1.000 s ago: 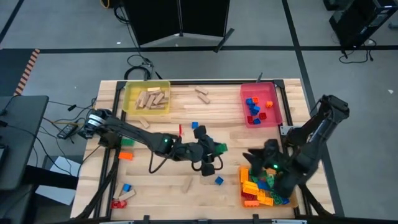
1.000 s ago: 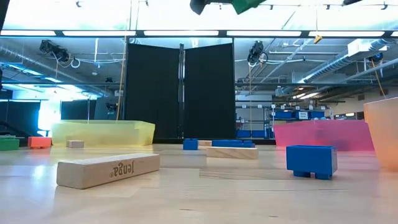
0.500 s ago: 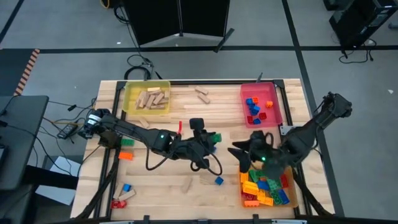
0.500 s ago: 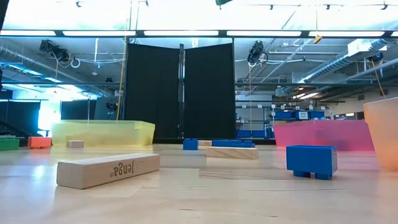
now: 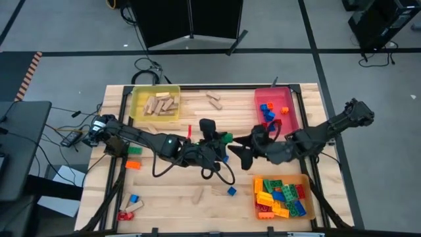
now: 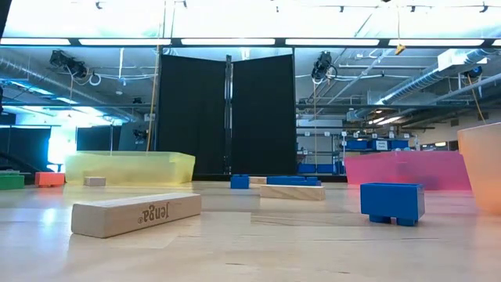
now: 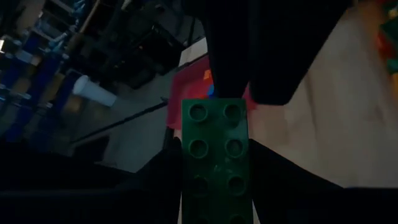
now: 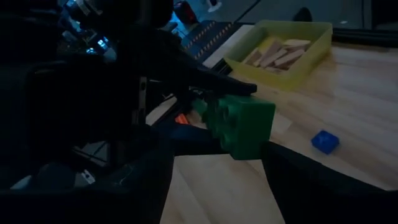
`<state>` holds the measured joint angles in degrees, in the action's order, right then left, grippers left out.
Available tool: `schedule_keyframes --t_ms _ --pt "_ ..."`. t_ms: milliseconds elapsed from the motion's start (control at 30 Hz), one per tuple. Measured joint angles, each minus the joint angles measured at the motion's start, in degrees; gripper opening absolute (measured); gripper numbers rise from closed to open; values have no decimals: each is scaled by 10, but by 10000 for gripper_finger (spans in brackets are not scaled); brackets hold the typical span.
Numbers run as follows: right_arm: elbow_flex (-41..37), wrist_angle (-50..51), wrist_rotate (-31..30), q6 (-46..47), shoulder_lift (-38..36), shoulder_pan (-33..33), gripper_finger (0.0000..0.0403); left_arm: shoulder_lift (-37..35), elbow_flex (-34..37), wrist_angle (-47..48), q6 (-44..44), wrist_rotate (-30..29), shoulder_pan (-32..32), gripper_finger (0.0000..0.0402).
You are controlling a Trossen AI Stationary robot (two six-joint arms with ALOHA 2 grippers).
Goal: Sort blocks by size
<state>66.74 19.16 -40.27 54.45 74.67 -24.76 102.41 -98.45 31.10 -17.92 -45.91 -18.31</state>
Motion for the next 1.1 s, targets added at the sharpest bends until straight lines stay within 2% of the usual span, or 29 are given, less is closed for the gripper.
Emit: schedule_keyframes --t_ms 300,500,933,1100 --pt "0 2 22 -13 0 51 220 0 0 0 -43 -34 4 152" --pt "0 4 30 -22 0 68 199 1 0 17 -44 -86 10 152" --pt "0 14 28 -20 -7 96 201 1 0 19 -44 -99 15 152" --pt "0 14 54 -18 -7 102 204 1 0 8 -44 -99 14 152"
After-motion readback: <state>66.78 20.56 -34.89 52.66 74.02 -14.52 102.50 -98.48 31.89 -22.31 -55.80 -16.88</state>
